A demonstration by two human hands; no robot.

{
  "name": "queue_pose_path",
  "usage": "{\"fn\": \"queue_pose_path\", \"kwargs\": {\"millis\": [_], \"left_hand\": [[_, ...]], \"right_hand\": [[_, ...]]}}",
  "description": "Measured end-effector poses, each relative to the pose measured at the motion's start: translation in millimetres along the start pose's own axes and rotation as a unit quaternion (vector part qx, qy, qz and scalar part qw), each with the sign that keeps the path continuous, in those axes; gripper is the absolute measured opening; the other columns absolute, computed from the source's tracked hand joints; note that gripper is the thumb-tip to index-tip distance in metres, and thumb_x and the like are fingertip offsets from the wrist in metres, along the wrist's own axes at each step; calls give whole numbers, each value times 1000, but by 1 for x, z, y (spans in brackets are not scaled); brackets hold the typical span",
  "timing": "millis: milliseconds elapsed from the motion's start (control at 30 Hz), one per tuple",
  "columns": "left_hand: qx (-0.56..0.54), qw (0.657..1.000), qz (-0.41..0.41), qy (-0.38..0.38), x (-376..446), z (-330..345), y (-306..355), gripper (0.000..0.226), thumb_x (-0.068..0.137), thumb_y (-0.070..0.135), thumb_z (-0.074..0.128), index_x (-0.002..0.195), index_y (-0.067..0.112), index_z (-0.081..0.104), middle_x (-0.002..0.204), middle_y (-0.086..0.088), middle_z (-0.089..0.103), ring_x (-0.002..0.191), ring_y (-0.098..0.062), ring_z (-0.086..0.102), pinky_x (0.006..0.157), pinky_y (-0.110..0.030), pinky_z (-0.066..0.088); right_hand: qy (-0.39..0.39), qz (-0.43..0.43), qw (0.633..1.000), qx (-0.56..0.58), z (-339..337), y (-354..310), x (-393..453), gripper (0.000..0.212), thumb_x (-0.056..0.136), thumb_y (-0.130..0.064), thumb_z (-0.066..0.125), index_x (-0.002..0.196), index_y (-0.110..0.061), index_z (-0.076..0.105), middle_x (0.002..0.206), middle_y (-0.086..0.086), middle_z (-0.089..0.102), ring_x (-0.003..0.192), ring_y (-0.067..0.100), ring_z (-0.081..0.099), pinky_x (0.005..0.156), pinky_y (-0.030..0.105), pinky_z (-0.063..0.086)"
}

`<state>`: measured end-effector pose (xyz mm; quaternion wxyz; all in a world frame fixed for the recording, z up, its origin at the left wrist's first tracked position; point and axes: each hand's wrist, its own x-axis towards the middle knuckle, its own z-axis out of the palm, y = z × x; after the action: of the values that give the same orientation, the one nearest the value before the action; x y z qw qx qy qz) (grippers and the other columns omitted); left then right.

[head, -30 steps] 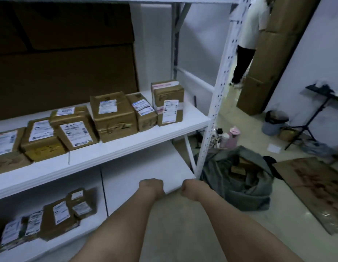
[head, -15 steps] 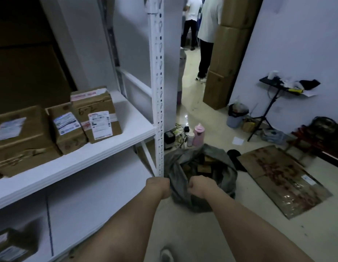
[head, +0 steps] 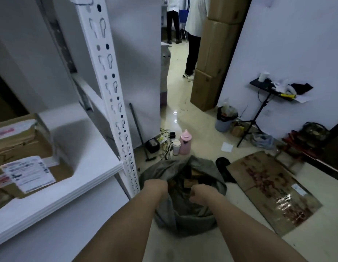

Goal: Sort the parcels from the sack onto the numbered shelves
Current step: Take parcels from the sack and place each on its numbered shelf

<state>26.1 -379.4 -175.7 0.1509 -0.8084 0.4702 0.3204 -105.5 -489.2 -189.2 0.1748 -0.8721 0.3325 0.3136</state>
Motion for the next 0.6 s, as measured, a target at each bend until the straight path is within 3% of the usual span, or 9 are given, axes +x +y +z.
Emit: {"fn": "queue_pose_path", "kwargs": {"millis": [200,333,400,467,600], "left_hand": [[-33,999,-10,-15,65,-41,26,34,97,26,41,127,10,47,126,-12,52,113,-31,52,95,-41,42],[-77,997,-25,-11,110,-59,51,37,97,29,45,130,11,46,127,-11,52,115,-29,52,93,-37,43],[-125,991,-47,-4,141,-66,68,40,96,30,47,132,11,45,130,-11,52,117,-29,52,92,-35,43],[-183,980,-77,1,168,-74,86,43,96,31,49,134,10,44,133,-12,50,120,-29,50,95,-35,42],[-284,952,-111,-4,215,-81,112,46,99,30,45,137,5,41,139,-17,44,125,-31,45,102,-37,38]], "right_hand": [[-44,-12,999,5,-36,52,63,39,97,-35,50,127,-11,53,128,10,55,114,29,53,91,35,43],[-89,-31,995,-30,-52,89,120,36,94,-38,51,117,-11,57,105,7,56,87,23,51,73,32,40],[-109,-50,991,-55,-66,115,157,44,93,-37,51,127,-10,53,108,5,55,98,25,52,78,31,39],[-122,-67,986,-90,-80,139,192,51,93,-38,52,134,-9,48,128,10,53,116,28,52,86,33,40],[-151,-91,977,-122,-92,185,250,58,90,-48,55,134,-11,49,133,8,53,120,26,50,96,32,40]]}}
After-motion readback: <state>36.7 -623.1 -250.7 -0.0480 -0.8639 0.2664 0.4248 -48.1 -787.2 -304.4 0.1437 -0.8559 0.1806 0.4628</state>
